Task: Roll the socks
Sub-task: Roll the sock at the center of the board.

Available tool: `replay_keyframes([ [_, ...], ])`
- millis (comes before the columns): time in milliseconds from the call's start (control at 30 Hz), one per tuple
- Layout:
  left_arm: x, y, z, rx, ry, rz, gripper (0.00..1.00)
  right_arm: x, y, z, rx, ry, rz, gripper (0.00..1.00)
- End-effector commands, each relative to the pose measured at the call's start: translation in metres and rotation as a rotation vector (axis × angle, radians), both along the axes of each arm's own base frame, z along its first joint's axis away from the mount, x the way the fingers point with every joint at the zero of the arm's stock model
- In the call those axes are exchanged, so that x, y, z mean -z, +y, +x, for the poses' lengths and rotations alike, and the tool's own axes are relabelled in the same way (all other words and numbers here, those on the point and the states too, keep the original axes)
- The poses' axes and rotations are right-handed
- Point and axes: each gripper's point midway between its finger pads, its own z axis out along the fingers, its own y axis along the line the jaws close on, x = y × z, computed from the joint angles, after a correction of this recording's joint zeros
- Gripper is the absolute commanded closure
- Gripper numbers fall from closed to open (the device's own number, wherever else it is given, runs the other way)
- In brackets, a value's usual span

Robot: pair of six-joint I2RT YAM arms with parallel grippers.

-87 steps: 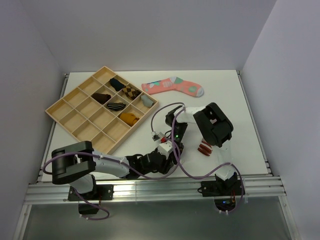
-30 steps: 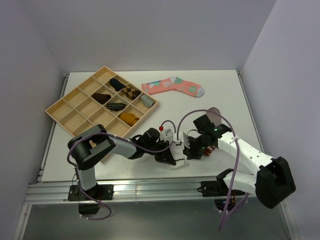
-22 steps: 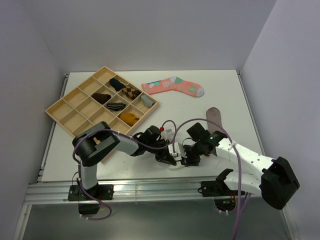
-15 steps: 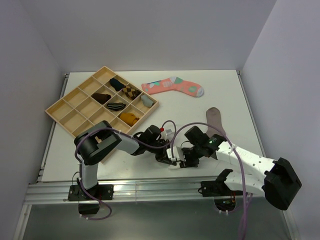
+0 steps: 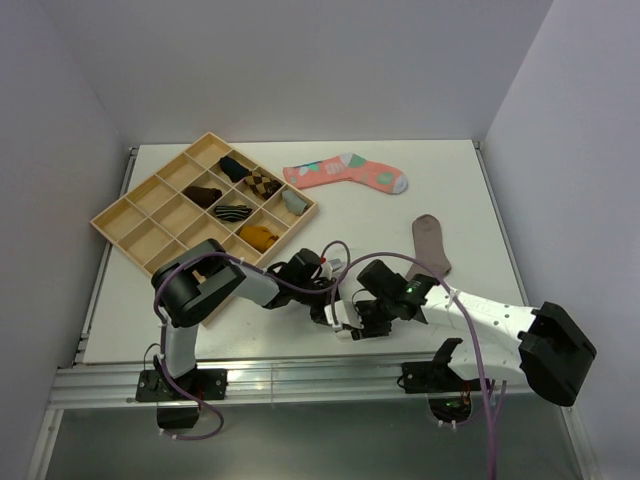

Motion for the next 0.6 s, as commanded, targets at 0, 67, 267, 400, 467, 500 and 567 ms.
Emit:
replay_keyframes([
  [0, 0.026, 0.011, 0.001, -0.039, 0.036, 0.103, 1.00, 0.008, 0.002, 0.008, 0.024, -0.033, -0.010, 0.56],
  [67, 0.022, 0.008, 0.002, -0.047, 0.043, 0.086, 0.99, 0.011, 0.001, 0.008, 0.028, -0.027, -0.021, 0.59],
  [267, 0.014, 0.004, 0.014, -0.112, 0.018, 0.081, 0.94, 0.017, 0.000, 0.007, 0.051, 0.010, -0.054, 0.81],
  [400, 0.002, 0.005, 0.027, -0.189, -0.061, 0.061, 0.92, 0.018, -0.002, 0.004, 0.059, 0.097, -0.067, 0.86],
  [467, -0.003, 0.006, 0.038, -0.243, -0.114, 0.051, 0.92, 0.017, -0.002, 0.000, 0.046, 0.175, -0.078, 0.87],
  [500, -0.008, 0.009, 0.039, -0.263, -0.136, 0.035, 0.92, 0.010, 0.001, 0.009, 0.062, 0.188, -0.067, 0.87],
  [567, -0.020, 0.007, 0.049, -0.311, -0.193, -0.013, 0.88, 0.012, -0.004, 0.001, 0.051, 0.300, -0.100, 0.87],
])
